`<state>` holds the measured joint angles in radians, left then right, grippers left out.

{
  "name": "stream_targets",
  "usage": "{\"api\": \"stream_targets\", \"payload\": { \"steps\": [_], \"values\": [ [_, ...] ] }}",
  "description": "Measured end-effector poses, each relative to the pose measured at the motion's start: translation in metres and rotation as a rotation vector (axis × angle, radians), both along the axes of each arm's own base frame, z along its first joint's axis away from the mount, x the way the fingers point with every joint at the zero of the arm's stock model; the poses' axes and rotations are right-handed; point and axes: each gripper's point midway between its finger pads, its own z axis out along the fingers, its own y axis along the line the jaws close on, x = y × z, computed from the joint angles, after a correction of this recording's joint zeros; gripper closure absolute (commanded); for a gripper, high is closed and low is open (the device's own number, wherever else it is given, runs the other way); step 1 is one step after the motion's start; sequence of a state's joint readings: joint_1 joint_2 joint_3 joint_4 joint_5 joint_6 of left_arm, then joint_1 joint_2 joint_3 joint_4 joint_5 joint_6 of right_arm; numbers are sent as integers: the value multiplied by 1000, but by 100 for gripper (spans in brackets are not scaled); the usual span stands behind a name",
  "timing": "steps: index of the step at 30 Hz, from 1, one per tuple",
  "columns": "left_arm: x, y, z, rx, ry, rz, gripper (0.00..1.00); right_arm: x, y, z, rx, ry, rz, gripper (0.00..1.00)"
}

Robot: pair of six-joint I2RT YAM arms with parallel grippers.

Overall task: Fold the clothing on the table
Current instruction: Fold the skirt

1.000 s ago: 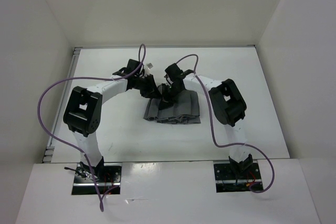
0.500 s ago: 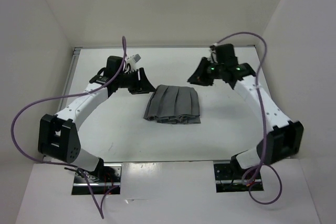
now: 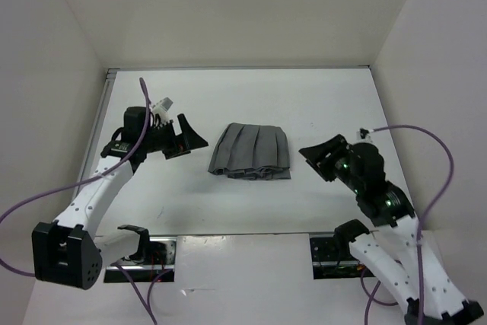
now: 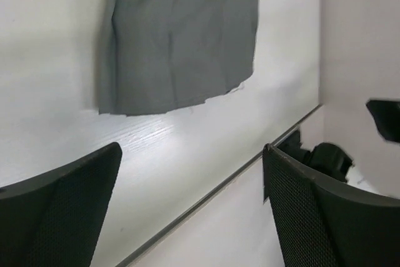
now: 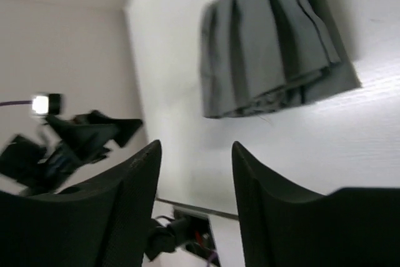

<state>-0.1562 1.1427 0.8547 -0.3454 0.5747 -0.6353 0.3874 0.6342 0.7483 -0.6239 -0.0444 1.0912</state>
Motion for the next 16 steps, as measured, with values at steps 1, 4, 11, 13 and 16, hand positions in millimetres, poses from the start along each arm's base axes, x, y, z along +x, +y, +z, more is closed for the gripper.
{"api": "stream_targets", "payload": {
  "steps": [1, 4, 11, 13, 16],
  "values": [
    [1, 3, 3, -10, -14, 16, 0, -5, -5, 13, 30, -56, -25, 43],
    [4, 1, 8, -46, -35, 34, 0, -20, -18, 45, 106, -192, -74, 39],
    [1, -2, -1, -86, -2, 53, 0, -25, -26, 46, 123, -220, -114, 33],
    [-2, -4, 3, -96, -6, 55, 0, -27, -28, 48, 129, -234, -116, 33],
    [-6, -8, 16, -104, -52, 46, 0, -32, -31, 55, 144, -269, -121, 33]
  ]
}}
